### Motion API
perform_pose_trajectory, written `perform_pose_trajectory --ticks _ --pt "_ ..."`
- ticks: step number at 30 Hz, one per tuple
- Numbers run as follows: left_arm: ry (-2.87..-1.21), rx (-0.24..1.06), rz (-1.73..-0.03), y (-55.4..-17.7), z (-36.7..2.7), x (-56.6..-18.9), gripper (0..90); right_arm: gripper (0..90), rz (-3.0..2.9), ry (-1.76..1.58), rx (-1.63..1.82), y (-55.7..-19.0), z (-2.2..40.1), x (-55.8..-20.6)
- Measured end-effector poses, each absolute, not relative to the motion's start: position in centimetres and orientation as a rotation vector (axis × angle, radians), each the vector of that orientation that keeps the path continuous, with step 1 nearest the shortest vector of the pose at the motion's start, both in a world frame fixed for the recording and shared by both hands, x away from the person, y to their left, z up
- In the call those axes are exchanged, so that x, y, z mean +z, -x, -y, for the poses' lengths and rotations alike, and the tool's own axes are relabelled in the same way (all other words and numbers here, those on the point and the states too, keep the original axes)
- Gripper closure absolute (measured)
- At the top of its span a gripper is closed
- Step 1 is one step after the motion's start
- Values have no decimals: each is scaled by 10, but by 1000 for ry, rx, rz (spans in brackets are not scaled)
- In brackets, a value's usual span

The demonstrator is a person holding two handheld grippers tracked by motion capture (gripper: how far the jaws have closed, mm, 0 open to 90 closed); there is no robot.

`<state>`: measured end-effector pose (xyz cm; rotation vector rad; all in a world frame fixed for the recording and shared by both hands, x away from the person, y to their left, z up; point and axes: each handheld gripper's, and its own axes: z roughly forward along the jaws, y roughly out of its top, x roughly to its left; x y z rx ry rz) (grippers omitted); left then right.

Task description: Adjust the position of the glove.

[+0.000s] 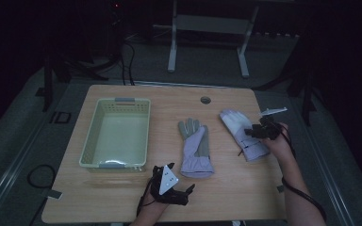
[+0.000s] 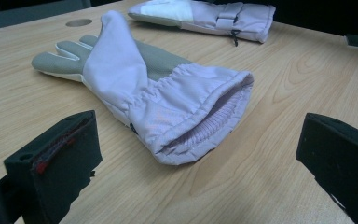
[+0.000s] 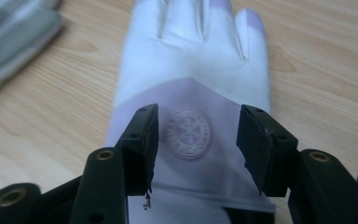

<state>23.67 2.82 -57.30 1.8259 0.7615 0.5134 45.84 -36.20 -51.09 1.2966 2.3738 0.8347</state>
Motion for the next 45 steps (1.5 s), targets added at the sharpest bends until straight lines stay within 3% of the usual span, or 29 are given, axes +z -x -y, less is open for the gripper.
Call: perform_pose_trajectory --ticks 5,7,22,40,45 --pt "-1826 513 -760 -237 -28 -573 0 519 -2407 -1317 840 -463 363 -526" --pt "-1826 511 -760 -237 -28 -573 0 581 -2424 -1324 865 -464 363 -532" --pt "-1824 510 -770 -237 -28 -573 0 775 -2384 -1440 888 -458 360 -526" --pt "-1827 520 -762 -236 -28 -573 0 797 -2099 -1550 1012 -399 340 -423" --pt "-1827 523 -760 -236 -27 -573 0 797 -2061 -1566 1011 -383 337 -411"
